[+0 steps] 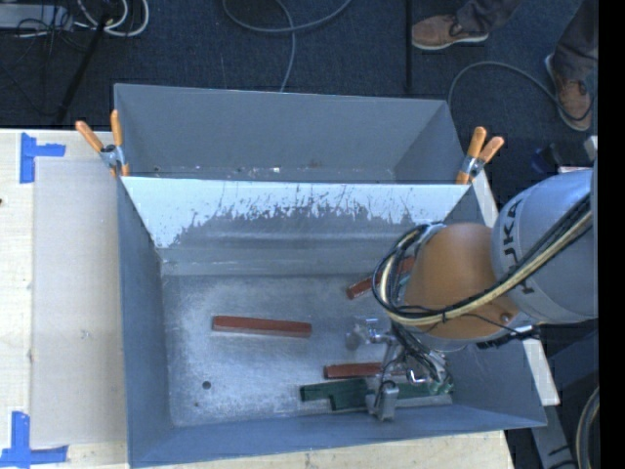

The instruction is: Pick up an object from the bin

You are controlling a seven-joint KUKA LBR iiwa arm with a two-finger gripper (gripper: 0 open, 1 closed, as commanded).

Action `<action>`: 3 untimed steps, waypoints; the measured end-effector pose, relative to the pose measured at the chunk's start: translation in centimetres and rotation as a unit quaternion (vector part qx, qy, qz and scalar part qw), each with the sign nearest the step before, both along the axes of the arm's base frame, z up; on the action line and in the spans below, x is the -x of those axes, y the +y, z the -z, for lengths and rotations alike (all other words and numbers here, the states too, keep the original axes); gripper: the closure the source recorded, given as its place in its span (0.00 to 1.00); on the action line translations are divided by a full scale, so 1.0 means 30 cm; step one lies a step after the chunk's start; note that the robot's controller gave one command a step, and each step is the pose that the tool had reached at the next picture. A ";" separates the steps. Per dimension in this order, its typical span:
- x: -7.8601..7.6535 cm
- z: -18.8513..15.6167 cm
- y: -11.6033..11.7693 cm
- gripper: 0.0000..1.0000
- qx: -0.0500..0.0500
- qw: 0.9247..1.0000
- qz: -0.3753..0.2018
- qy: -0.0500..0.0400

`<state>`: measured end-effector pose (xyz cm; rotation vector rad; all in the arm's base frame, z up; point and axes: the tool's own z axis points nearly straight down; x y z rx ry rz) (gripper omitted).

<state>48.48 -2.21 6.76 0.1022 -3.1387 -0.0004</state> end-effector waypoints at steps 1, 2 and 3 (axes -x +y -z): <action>0.000 0.000 0.000 0.00 0.000 1.000 -0.001 0.000; 0.000 0.000 0.001 0.00 0.000 1.000 -0.002 0.000; -0.004 -0.009 0.002 1.00 0.000 1.000 -0.002 -0.001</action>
Offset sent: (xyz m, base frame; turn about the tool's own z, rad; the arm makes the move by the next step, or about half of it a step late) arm 0.0000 0.0000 0.0000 0.0000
